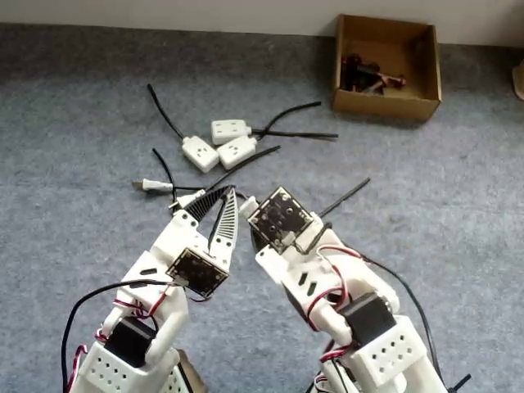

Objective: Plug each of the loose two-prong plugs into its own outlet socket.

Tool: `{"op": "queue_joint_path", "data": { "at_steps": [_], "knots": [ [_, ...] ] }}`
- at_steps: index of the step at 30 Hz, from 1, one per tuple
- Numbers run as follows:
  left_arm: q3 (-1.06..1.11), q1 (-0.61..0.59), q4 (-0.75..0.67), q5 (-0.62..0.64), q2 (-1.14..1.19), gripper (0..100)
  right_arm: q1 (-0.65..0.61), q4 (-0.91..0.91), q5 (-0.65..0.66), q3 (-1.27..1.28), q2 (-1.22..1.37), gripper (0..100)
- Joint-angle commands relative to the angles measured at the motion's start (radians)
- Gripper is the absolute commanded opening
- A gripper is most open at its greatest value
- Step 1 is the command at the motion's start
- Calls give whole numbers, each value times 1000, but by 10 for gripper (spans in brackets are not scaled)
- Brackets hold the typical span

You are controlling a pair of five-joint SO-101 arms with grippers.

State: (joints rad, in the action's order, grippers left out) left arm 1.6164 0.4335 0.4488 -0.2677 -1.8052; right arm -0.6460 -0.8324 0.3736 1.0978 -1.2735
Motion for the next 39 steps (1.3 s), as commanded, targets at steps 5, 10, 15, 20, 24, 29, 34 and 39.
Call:
{"op": "queue_joint_path", "data": {
  "at_steps": [5, 10, 15, 20, 24, 29, 34, 39],
  "knots": [
    [-2, -1, -6, 6, 10, 7, -59, -33, -12, -18, -53, 6],
    [-1, 1, -3, 6, 10, 7, -88, -35, -12, -18, -53, 6],
    [1, 1, -2, 6, 10, 7, -87, -35, -12, -19, -48, 6],
    [31, 1, -5, 6, 5, 7, -87, -65, -12, -19, -48, 6],
    [41, 1, -6, 6, 4, 7, -87, -73, -12, -22, -48, 6],
    [41, 1, -6, 6, 2, 7, -87, -74, -11, -22, -48, 6],
    [41, 1, -3, 6, 2, 7, -68, -74, -8, -22, -51, 6],
    [42, -1, -2, 6, 2, 7, -13, -76, -8, -22, -50, 6]
  ]
}}
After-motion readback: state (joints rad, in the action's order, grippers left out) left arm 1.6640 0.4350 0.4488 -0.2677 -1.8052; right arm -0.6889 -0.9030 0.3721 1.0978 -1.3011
